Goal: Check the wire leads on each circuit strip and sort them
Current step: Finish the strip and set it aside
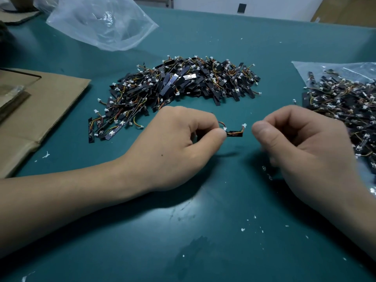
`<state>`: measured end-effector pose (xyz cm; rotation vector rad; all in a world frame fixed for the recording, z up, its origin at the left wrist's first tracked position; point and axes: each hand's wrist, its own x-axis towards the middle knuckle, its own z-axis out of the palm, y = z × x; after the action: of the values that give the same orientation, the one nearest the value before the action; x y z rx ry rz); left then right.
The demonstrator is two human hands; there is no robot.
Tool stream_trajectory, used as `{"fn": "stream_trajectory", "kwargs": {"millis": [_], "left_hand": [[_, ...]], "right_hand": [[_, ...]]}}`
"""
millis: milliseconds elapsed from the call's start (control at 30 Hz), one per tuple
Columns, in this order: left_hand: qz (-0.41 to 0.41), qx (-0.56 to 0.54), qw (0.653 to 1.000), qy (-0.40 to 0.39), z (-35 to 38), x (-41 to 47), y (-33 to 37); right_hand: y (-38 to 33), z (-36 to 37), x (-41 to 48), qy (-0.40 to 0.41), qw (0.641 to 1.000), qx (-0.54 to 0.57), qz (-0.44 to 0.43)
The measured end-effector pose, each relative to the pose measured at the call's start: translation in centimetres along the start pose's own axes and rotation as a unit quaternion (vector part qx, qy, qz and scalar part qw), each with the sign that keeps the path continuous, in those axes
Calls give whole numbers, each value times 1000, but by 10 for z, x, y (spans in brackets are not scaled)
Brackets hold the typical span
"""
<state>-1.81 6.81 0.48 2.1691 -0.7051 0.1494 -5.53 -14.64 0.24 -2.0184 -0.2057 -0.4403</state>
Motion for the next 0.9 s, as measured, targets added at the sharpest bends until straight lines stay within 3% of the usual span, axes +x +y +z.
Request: {"fn": "stream_trajectory", "kwargs": {"millis": [133, 300, 533, 733, 900], "left_hand": [[42, 26, 998, -26, -1, -2, 2], [35, 45, 998, -37, 1, -2, -1], [9, 24, 1000, -13, 0, -3, 0], [22, 9, 1000, -7, 0, -2, 1], [70, -32, 997, -21, -6, -2, 3]], "right_hand": [[-1, 2, 2, -65, 998, -8, 10], [0, 3, -1, -63, 993, -94, -15], [4, 2, -1, -60, 997, 34, 22], [6, 3, 0, -140, 990, -33, 10], [-1, 0, 0, -170, 985, -19, -24]]}}
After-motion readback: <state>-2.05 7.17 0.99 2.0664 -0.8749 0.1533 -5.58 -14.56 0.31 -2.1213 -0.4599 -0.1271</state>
